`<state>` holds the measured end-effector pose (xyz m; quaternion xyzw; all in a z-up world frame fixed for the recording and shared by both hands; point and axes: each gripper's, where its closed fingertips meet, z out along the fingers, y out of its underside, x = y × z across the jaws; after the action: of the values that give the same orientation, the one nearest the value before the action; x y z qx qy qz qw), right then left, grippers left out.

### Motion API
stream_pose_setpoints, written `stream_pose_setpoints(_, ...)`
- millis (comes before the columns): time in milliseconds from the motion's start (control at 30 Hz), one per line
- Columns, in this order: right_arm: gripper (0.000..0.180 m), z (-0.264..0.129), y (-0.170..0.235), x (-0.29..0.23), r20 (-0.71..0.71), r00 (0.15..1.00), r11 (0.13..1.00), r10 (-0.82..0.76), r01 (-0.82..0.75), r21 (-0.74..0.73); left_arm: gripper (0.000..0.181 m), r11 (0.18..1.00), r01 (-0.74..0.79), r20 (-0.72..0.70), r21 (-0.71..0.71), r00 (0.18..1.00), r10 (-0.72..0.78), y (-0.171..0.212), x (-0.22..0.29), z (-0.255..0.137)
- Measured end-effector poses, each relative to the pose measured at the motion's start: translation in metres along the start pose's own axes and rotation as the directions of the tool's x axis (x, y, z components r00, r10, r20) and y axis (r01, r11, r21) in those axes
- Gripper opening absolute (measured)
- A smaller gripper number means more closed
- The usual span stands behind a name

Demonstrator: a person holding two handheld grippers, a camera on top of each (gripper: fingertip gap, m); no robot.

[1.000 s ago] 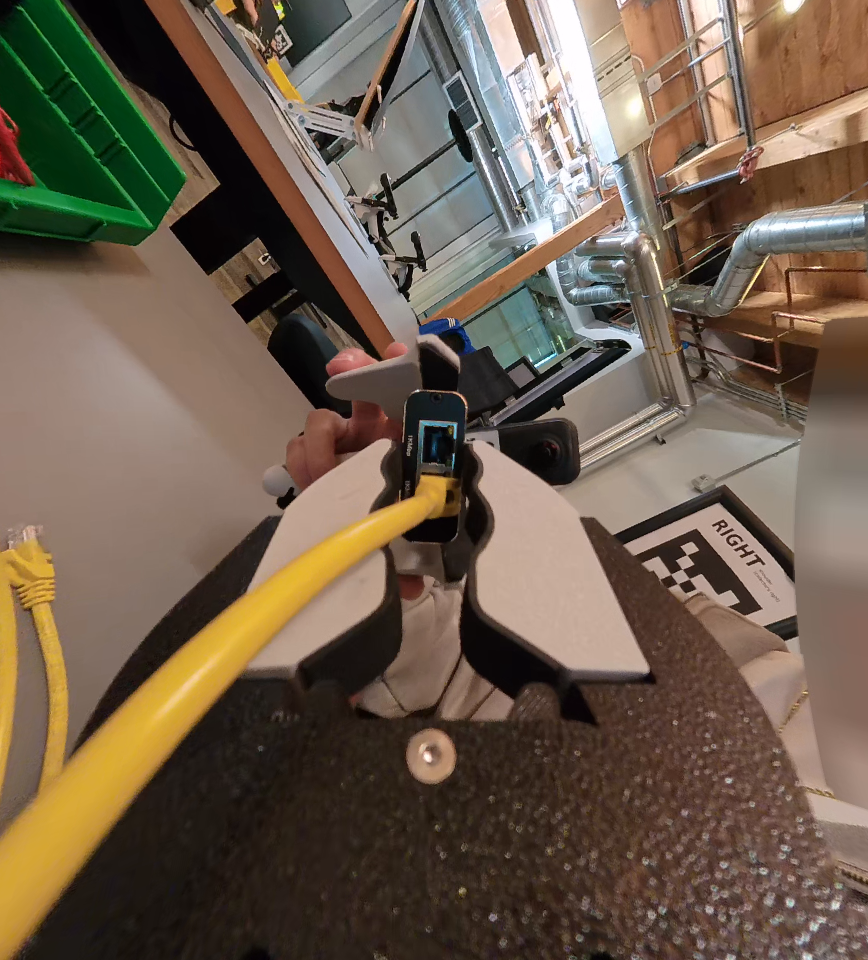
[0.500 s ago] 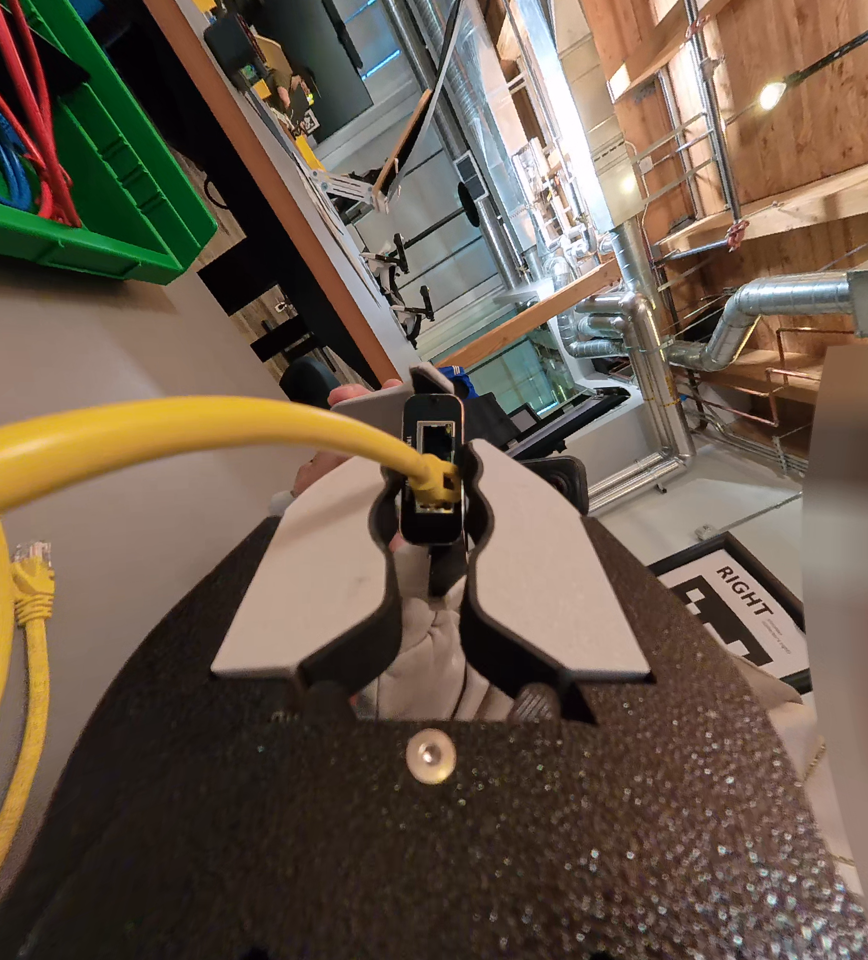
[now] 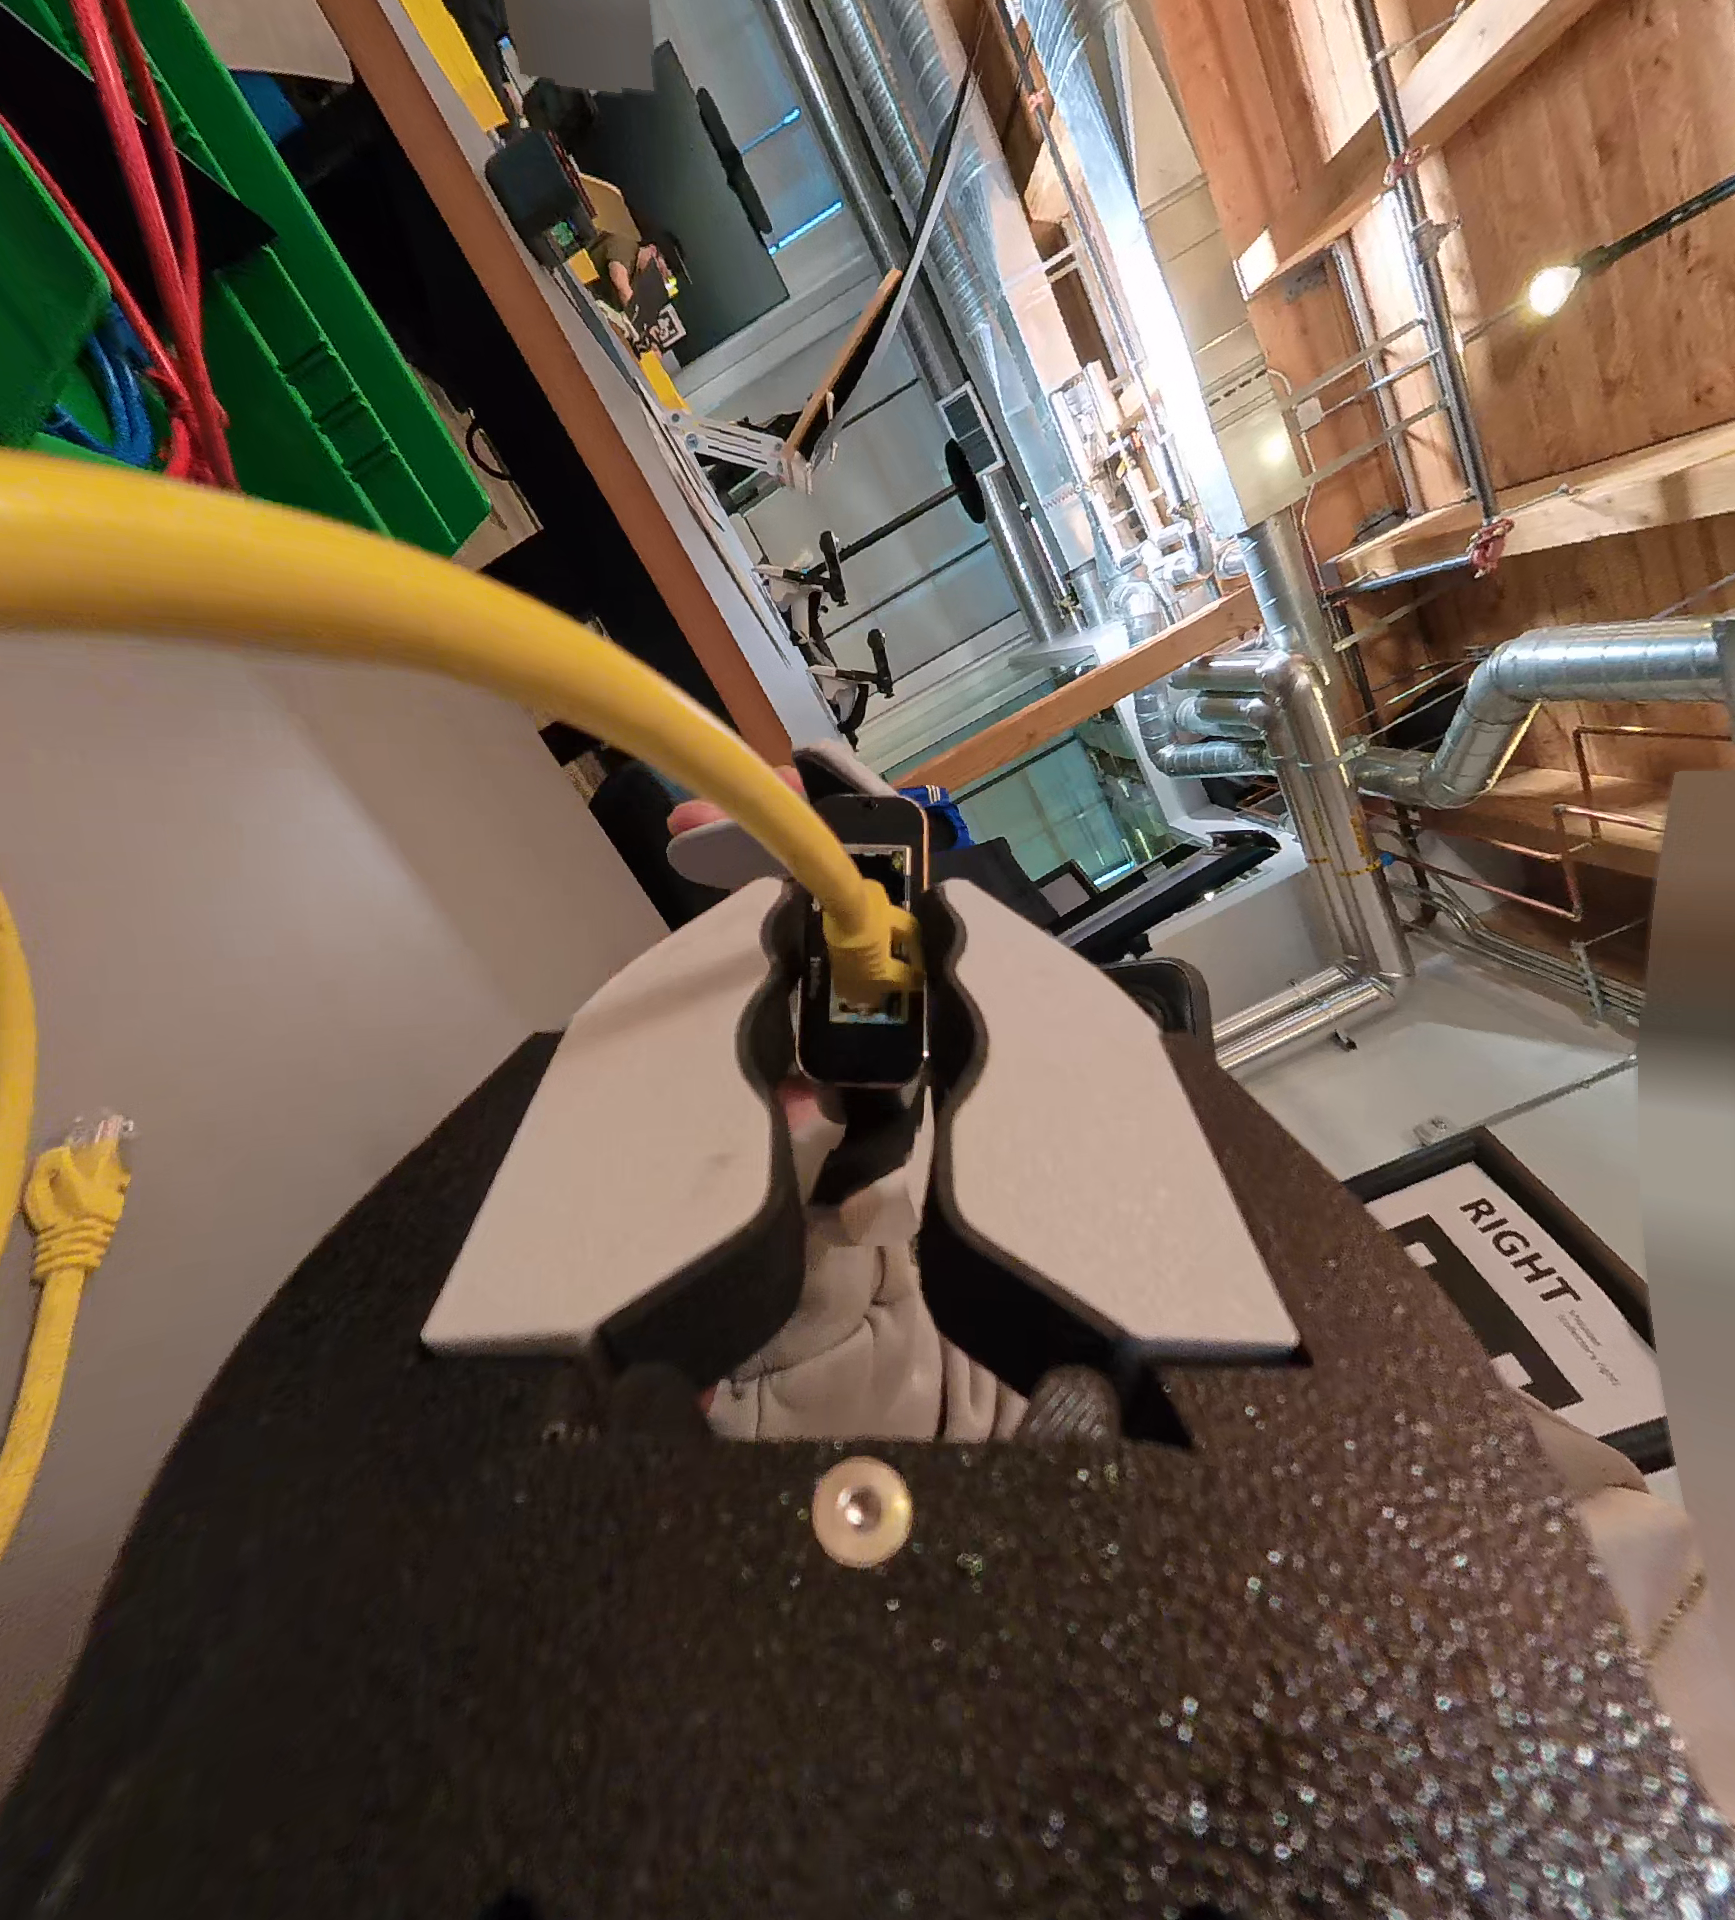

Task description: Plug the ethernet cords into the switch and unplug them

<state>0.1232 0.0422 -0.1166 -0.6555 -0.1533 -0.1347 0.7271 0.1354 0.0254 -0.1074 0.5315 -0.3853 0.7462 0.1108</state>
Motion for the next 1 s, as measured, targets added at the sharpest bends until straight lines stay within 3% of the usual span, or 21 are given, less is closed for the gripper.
stream_pose_setpoints(200, 0.076, 0.002, 0.007, 0.000, 0.017, 1.000, 0.998, 0.022, -0.021, -0.061, 0.021, 1.000, -0.003, 0.020, -0.003, 1.000, 0.003, -0.001, -0.004, -0.001)
stream_pose_setpoints(500, 0.076, 0.002, -0.002, 0.002, 0.021, 0.985, 0.985, 0.171, -0.171, -0.004, 0.025, 0.999, -0.049, 0.000, -0.005, 0.999, 0.049, -0.004, -0.002, -0.001)
stream_pose_setpoints(633, 0.076, 0.002, -0.011, 0.000, 0.023, 0.989, 0.989, 0.147, -0.148, 0.018, 0.048, 0.993, -0.114, -0.001, -0.014, 0.993, 0.114, -0.008, 0.007, -0.003)
stream_pose_setpoints(733, 0.077, 0.001, -0.016, 0.000, 0.026, 0.985, 0.984, 0.168, -0.170, 0.049, 0.054, 0.991, -0.127, -0.010, -0.053, 0.992, 0.126, -0.003, 0.010, -0.004)
stream_pose_setpoints(1000, 0.077, -0.007, -0.020, 0.011, -0.050, 0.996, 0.996, 0.074, -0.071, 0.045, 0.046, 0.994, -0.099, -0.080, -0.055, 0.992, 0.094, 0.005, 0.015, -0.015)
